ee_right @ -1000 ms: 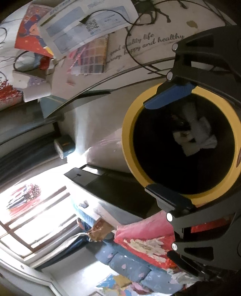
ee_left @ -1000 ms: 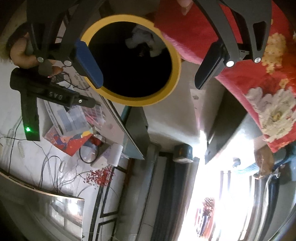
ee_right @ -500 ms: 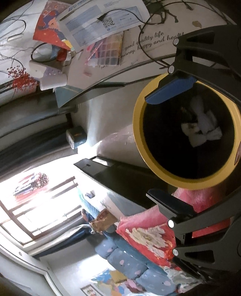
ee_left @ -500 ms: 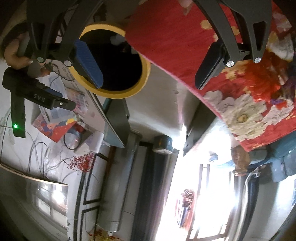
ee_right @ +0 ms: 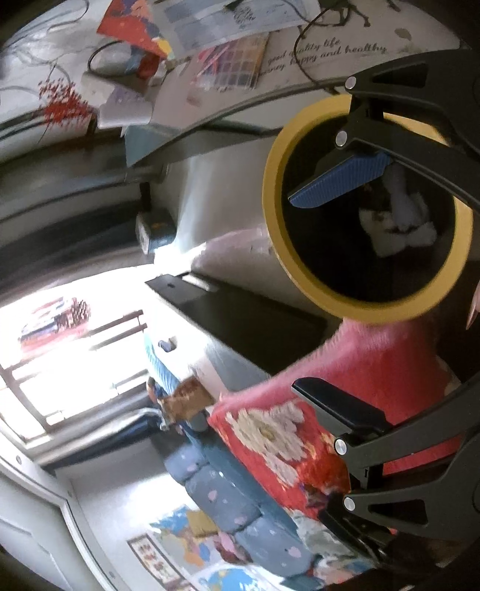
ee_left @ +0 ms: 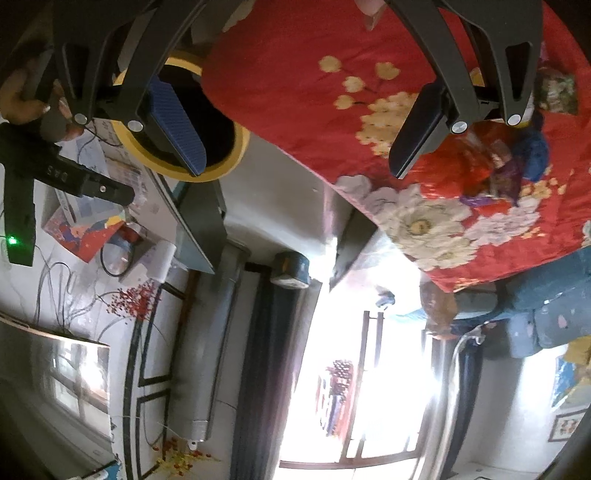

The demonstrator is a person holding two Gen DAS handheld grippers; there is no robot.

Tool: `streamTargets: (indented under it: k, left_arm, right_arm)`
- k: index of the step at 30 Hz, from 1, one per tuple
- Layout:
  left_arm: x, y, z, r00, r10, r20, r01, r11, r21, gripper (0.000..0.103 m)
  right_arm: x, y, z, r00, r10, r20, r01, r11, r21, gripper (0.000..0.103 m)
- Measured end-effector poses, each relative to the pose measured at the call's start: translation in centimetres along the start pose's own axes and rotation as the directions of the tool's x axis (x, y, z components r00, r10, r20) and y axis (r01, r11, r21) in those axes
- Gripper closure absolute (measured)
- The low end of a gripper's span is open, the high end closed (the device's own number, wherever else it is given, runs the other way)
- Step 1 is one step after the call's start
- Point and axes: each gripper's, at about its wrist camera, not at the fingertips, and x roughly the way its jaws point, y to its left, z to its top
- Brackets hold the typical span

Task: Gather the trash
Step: 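Move both open tools back toward the remaining trash on the bed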

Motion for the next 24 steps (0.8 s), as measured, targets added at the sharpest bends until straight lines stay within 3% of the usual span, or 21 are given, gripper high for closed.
streamTargets:
  k: [13,24]
  left_arm:
    - [-2.8,4.9,0.0,0.995,0.097,0.04,-0.093,0.992,-0.08,0.007]
    - [-5.2,9.5,0.1,0.977,0.204,0.066,-0.194,0.971,-0.138,0.007]
  right_arm:
    - [0.1,6.2,-1.4,0.994,0.098,-0.043,-0.103,0.984,-0.143,0.018]
    - [0.4,10.7,-2.2,0.98,0.174,-0.095,-0.192,0.95,-0.245,0.018]
